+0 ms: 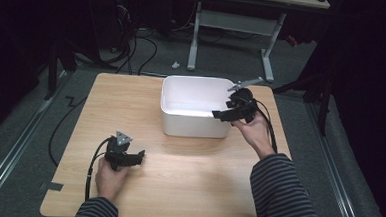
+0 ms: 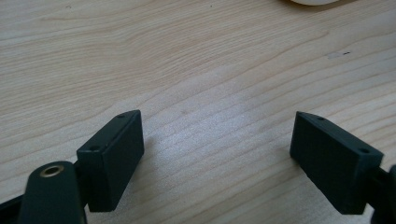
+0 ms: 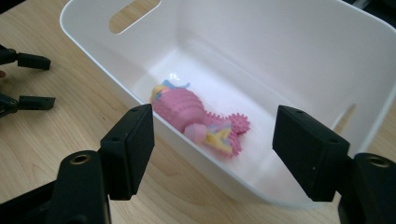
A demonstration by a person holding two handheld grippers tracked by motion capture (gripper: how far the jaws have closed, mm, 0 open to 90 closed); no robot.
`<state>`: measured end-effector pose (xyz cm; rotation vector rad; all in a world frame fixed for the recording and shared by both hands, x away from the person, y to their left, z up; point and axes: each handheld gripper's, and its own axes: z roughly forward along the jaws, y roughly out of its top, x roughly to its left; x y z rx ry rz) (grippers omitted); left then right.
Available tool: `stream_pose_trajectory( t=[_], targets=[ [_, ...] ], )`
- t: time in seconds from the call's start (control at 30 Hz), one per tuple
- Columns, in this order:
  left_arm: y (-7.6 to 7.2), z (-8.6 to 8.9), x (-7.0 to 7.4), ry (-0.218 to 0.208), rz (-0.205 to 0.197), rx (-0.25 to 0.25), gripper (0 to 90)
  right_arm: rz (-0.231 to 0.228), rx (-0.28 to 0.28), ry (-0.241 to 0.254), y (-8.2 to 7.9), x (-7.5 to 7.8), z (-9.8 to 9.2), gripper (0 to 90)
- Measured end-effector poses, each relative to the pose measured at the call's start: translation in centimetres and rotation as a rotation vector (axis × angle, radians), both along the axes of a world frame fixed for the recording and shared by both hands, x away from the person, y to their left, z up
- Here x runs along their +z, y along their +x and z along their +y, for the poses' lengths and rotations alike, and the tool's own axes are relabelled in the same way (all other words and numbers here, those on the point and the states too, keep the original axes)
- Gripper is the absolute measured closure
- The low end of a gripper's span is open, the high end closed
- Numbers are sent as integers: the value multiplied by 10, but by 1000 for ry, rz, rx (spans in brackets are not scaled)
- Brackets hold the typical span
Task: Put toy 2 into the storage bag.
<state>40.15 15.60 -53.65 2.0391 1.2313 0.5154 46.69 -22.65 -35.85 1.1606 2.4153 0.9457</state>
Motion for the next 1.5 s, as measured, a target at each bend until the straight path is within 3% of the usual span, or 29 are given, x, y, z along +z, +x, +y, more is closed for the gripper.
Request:
stream_pose_trajectory(
  t=[0.17,0.43,0.57,0.77,1.03,1.13,1.33,1.5],
  targets=[
    [0,0,0,1,0,0,178,-71,-36,49,-26,2,-27,332],
    [-2,0,0,0,0,5,178,-100,-107,116,-63,2,-68,340],
    [-2,0,0,-1,-1,4,177,-114,-131,133,-76,-2,-78,344],
    [-2,0,0,-1,0,2,176,-111,-134,120,-87,-11,-84,347],
    [-2,0,0,-1,0,1,173,-146,-157,66,-109,-13,-90,353],
    [-2,0,0,-2,0,1,173,-144,-168,30,-115,-20,-92,353],
    [-2,0,0,-1,0,0,174,-111,-215,86,-125,-44,-106,352],
    [-2,0,0,-1,0,0,174,-81,-265,147,-124,-79,-114,351]
  ],
)
